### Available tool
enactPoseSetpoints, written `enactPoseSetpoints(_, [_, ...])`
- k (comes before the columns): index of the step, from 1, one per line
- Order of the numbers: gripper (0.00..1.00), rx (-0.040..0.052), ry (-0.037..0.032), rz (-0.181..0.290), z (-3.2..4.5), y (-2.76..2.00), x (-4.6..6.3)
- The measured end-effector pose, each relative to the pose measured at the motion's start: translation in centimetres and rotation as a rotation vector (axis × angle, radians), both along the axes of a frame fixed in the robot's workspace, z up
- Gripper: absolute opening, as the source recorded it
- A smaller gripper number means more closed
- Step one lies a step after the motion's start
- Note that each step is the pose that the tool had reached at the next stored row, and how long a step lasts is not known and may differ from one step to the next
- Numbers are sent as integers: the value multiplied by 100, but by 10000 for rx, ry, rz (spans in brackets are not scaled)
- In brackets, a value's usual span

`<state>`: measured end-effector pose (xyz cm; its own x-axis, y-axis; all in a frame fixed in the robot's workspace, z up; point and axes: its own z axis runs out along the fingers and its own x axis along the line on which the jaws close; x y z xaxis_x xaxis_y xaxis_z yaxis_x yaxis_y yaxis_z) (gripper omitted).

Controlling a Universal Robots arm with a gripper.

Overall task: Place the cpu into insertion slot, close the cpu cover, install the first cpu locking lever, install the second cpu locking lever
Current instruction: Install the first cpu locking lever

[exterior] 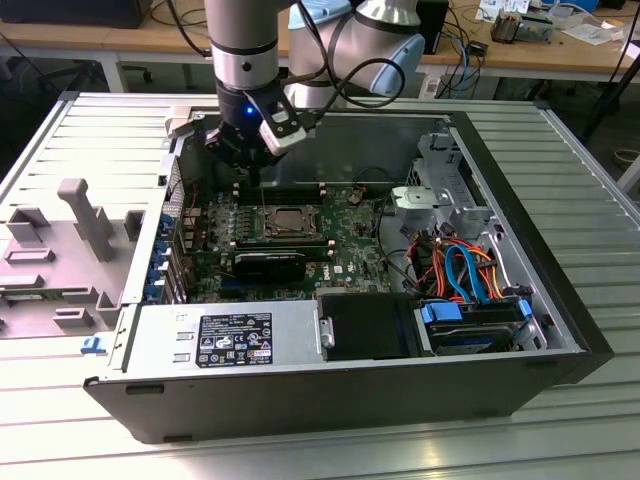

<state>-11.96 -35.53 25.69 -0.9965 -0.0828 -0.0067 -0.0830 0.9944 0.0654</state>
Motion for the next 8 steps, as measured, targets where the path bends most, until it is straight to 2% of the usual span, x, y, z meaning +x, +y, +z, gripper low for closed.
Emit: enactPoseSetpoints(8, [11,0,0,0,0,0,18])
